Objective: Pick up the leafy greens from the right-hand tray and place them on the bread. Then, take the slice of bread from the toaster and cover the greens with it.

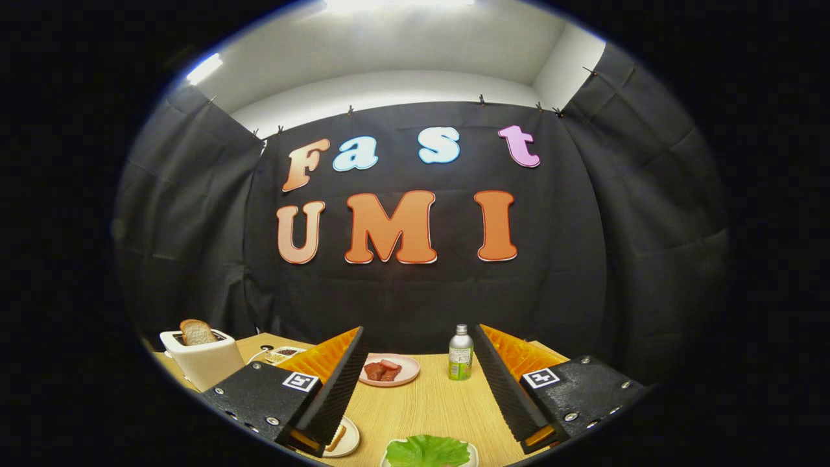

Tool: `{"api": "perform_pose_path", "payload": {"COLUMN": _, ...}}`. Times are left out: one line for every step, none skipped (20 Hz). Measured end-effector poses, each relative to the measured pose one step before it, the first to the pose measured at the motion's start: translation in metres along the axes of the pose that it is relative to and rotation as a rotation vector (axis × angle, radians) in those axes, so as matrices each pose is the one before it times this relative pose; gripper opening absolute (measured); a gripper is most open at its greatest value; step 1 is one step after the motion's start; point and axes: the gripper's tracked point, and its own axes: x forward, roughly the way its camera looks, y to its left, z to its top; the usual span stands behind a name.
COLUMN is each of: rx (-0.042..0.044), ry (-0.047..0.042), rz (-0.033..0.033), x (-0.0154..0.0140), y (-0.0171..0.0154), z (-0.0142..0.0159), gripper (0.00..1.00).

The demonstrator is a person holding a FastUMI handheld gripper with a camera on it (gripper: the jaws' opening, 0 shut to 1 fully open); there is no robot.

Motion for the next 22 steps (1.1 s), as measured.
{"api": "perform_pose_path", "payload": {"rx": -0.00238, "ry": 0.01357, "rz": -0.00247, "x": -0.00048, "y": -0.00048, "z": -0.00388, "gripper": 0.98}}
{"api": "perform_pose_path", "payload": {"rx": -0.00184, "ry": 0.01801, "rz": -0.00166, "x": -0.00037, "y": -0.00084, "z": -0.00524, "gripper": 0.98}}
{"api": "perform_pose_path", "payload": {"rx": -0.00131, "ry": 0.01774, "rz": -0.00072, "x": 0.00050, "y": -0.00119, "z": -0.00544, "gripper": 0.98}}
{"api": "perform_pose_path", "payload": {"rx": -0.00139, "ry": 0.01830, "rz": 0.00120, "x": -0.00035, "y": 0.00005, "z": -0.00504, "gripper": 0.98}}
{"api": "perform_pose_path", "payload": {"rx": -0.00200, "ry": 0.02048, "rz": -0.00104, "x": 0.00070, "y": -0.00024, "z": -0.00645, "gripper": 0.98}}
{"api": "perform_pose_path", "payload": {"rx": -0.00225, "ry": 0.02154, "rz": -0.00270, "x": 0.00090, "y": -0.00106, "z": -0.00734, "gripper": 0.98}}
{"api": "perform_pose_path", "payload": {"rx": -0.00016, "ry": 0.02222, "rz": -0.01473, "x": 0.00167, "y": -0.00369, "z": -0.00599, "gripper": 0.98}}
{"api": "perform_pose_path", "payload": {"rx": -0.00105, "ry": 0.02022, "rz": -0.01682, "x": 0.00225, "y": -0.00431, "z": -0.00603, "gripper": 0.98}}
{"api": "perform_pose_path", "payload": {"rx": -0.00301, "ry": 0.02245, "rz": -0.00960, "x": 0.00129, "y": -0.00164, "z": -0.00742, "gripper": 0.99}}
{"api": "perform_pose_path", "payload": {"rx": -0.00250, "ry": 0.02580, "rz": -0.00411, "x": 0.00109, "y": -0.00016, "z": -0.00778, "gripper": 0.99}}
{"api": "perform_pose_path", "payload": {"rx": -0.00123, "ry": 0.02627, "rz": -0.00056, "x": 0.00034, "y": -0.00072, "z": -0.00796, "gripper": 0.99}}
{"api": "perform_pose_path", "payload": {"rx": -0.00035, "ry": 0.02673, "rz": 0.00136, "x": 0.00090, "y": 0.00008, "z": -0.00814, "gripper": 0.99}}
{"api": "perform_pose_path", "payload": {"rx": -0.00026, "ry": 0.02873, "rz": -0.00178, "x": 0.00154, "y": -0.00090, "z": -0.00768, "gripper": 0.99}}
{"api": "perform_pose_path", "payload": {"rx": -0.00070, "ry": 0.02795, "rz": -0.00330, "x": 0.00168, "y": -0.00192, "z": -0.00840, "gripper": 0.99}}
{"api": "perform_pose_path", "payload": {"rx": 0.00034, "ry": 0.03343, "rz": -0.00666, "x": 0.00115, "y": -0.00190, "z": -0.00926, "gripper": 0.99}}
{"api": "perform_pose_path", "payload": {"rx": 0.00152, "ry": 0.02510, "rz": -0.00355, "x": 0.00169, "y": -0.00144, "z": -0.00647, "gripper": 0.99}}
{"api": "perform_pose_path", "payload": {"rx": 0.00156, "ry": 0.03082, "rz": -0.00275, "x": 0.00169, "y": -0.00019, "z": -0.00830, "gripper": 0.99}}
{"api": "perform_pose_path", "payload": {"rx": 0.00163, "ry": 0.03227, "rz": -0.00143, "x": 0.00201, "y": -0.00027, "z": -0.00872, "gripper": 0.99}}
{"api": "perform_pose_path", "payload": {"rx": 0.00077, "ry": 0.03311, "rz": -0.00078, "x": 0.00149, "y": 0.00055, "z": -0.00875, "gripper": 0.99}}
{"api": "perform_pose_path", "payload": {"rx": -0.00071, "ry": 0.03144, "rz": 0.00122, "x": 0.00245, "y": 0.00101, "z": -0.00830, "gripper": 0.99}}
{"api": "perform_pose_path", "payload": {"rx": -0.00483, "ry": 0.03470, "rz": 0.00265, "x": 0.00238, "y": 0.00145, "z": -0.00933, "gripper": 0.99}}
{"api": "perform_pose_path", "payload": {"rx": -0.00577, "ry": 0.03288, "rz": 0.00142, "x": 0.00205, "y": 0.00089, "z": -0.00858, "gripper": 0.99}}
